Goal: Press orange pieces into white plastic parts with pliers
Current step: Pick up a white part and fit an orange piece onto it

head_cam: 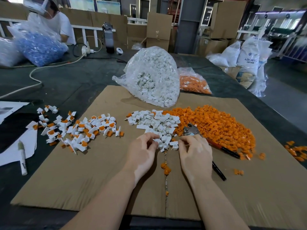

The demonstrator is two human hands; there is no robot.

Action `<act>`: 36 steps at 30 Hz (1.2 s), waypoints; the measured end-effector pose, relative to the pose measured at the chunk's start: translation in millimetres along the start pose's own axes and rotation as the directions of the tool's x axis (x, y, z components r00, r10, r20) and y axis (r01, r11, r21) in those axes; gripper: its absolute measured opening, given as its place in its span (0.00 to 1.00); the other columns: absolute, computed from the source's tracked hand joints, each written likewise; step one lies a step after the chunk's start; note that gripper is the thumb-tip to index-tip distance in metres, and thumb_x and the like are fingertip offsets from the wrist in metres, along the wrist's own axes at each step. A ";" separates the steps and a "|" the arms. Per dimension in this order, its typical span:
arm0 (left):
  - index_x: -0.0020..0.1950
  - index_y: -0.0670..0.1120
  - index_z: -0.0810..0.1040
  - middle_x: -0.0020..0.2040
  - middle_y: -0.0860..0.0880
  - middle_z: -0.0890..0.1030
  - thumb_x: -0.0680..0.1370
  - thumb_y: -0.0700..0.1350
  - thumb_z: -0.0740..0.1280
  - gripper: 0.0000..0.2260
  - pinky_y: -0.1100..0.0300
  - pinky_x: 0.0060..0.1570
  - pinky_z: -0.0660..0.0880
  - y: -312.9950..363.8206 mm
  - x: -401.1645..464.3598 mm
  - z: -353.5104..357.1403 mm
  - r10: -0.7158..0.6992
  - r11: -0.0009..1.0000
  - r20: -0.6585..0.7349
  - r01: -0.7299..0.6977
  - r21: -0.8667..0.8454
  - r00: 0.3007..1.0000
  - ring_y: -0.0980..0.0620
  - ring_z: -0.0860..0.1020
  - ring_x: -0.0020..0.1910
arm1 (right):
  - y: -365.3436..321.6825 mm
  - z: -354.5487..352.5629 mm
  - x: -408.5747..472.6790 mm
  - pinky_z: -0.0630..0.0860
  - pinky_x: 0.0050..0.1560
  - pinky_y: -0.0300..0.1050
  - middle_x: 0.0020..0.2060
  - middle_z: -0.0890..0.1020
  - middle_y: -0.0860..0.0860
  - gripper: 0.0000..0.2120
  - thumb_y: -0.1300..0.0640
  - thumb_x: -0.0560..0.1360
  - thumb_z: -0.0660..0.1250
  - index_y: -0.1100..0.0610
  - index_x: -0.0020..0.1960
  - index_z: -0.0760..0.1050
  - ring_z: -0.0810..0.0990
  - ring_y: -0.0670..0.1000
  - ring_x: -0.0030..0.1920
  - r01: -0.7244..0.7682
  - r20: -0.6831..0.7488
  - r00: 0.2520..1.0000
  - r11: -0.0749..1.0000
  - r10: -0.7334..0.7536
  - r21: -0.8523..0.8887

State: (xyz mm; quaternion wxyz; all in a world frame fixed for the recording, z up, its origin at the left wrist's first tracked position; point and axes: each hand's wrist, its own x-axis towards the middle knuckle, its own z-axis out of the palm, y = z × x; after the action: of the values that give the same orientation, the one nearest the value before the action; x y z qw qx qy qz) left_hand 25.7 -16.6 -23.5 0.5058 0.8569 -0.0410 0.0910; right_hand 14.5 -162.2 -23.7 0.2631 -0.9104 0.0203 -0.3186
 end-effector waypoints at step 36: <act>0.55 0.52 0.79 0.42 0.57 0.78 0.77 0.44 0.66 0.08 0.77 0.40 0.67 1.8 -0.1 0.2 0.048 0.999 0.015 -0.048 0.003 0.999 0.60 0.76 0.44 | -5.3 -5.3 1.8 0.72 0.40 0.27 0.37 0.81 0.41 0.09 0.62 0.69 0.74 0.51 0.44 0.80 0.79 0.38 0.39 -0.234 0.238 0.964 0.808 0.120 0.540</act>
State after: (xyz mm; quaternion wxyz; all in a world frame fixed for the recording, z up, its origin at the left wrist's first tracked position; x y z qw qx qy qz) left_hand 25.3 -17.7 -22.1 0.5017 0.8571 -0.0654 0.0968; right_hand 12.2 -160.4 -16.6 0.5493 -0.8124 -0.0151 -0.1950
